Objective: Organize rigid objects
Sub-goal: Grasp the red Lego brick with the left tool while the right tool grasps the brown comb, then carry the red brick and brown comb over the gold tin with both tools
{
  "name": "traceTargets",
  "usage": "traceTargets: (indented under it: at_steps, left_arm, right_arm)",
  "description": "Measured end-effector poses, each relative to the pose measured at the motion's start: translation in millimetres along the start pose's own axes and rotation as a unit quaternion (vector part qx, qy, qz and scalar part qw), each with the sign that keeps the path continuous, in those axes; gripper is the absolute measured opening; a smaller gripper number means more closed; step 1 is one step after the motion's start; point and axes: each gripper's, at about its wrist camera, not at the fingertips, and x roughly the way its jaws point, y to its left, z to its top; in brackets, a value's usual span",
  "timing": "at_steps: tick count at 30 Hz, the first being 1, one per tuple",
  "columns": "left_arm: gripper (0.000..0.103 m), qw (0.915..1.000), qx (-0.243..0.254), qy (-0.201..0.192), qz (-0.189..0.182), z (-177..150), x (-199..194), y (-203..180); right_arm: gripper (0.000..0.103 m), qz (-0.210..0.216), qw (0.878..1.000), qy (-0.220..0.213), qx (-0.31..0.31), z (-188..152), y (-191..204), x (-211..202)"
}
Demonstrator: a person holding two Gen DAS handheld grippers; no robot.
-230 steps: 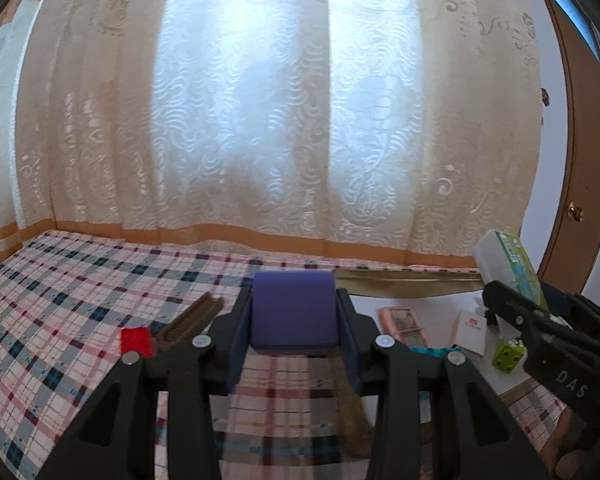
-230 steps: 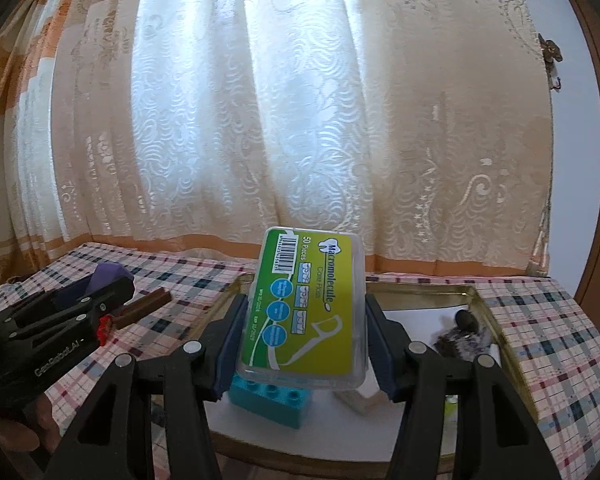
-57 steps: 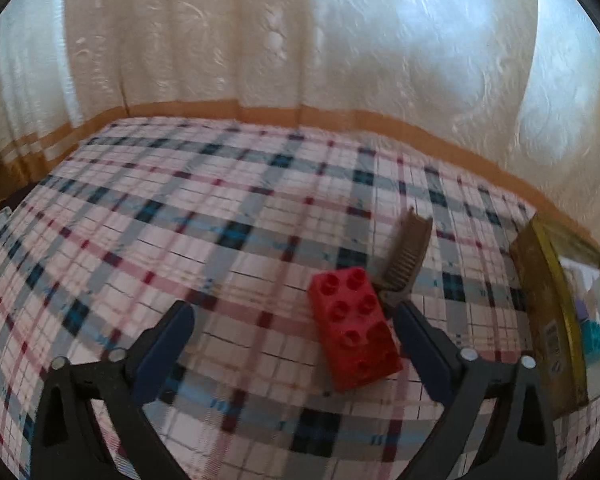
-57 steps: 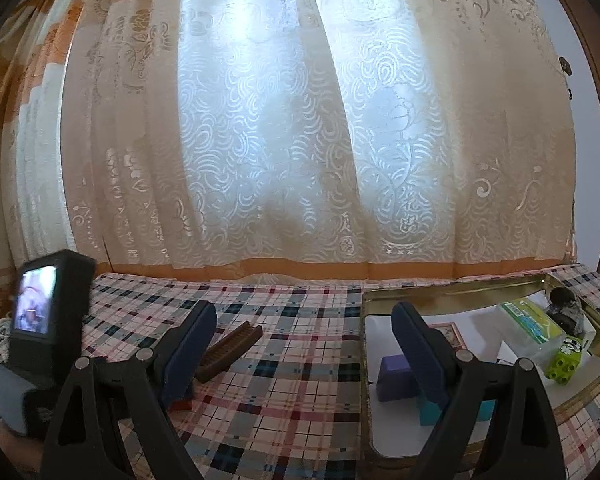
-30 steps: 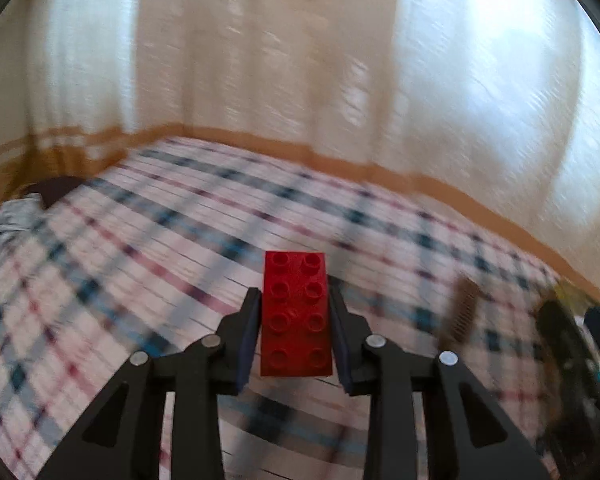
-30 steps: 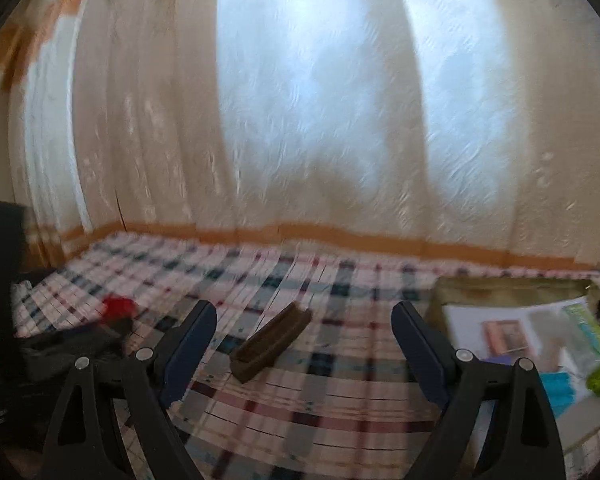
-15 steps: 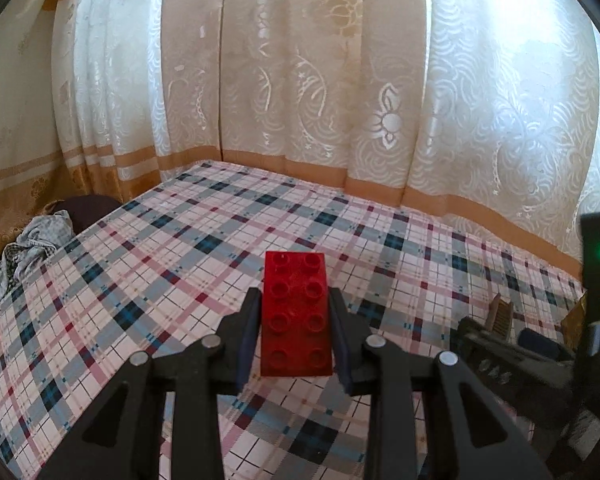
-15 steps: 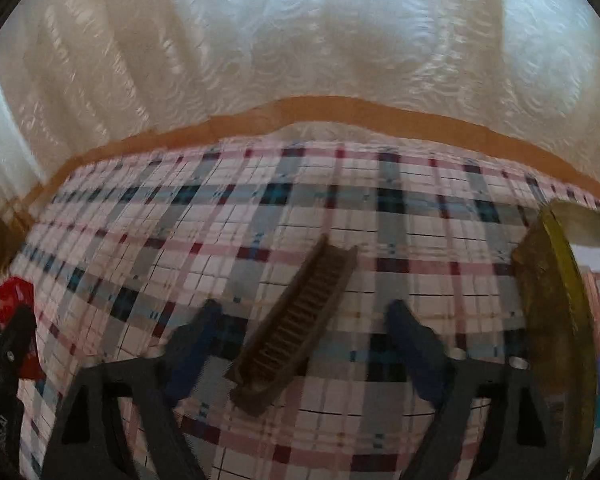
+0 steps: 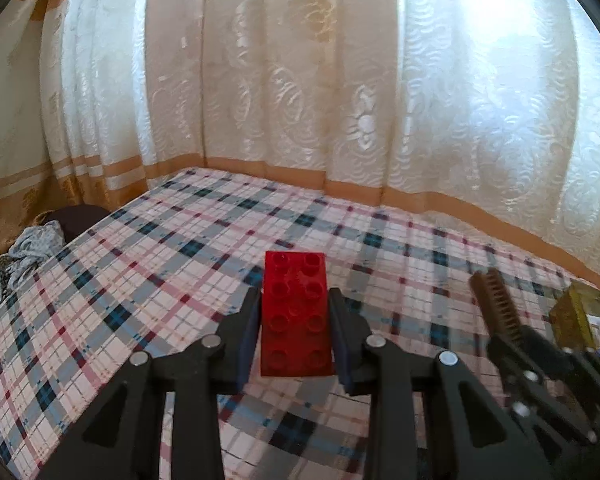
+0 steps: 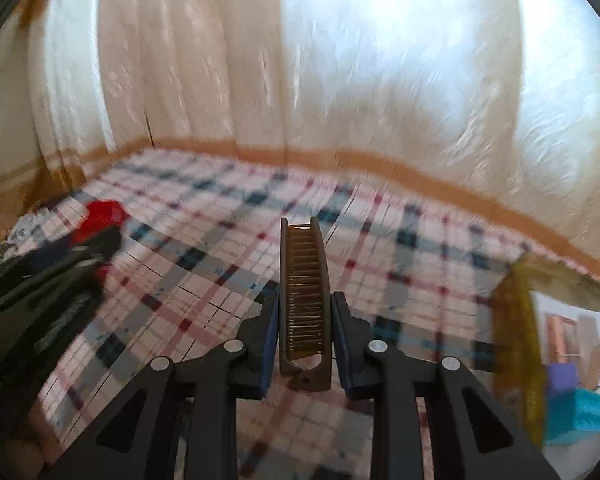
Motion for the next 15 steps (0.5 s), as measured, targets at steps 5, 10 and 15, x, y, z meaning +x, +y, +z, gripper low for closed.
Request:
traceTargets:
  at_steps: [5, 10, 15]
  left_arm:
    - [0.032, 0.9988, 0.036, -0.030, -0.014, -4, -14, -20]
    - [0.032, 0.9969, 0.053, -0.054, -0.021, -7, -27, -31]
    - [0.032, 0.9955, 0.057, -0.071, -0.027, -11, -37, -37]
  right_arm:
    - [0.028, -0.009, 0.998, -0.063, 0.002, -15, -10, -40]
    - [0.028, -0.011, 0.995, -0.094, 0.006, -26, -22, -61]
    - [0.028, -0.015, 0.994, -0.110, 0.002, -33, -25, -73]
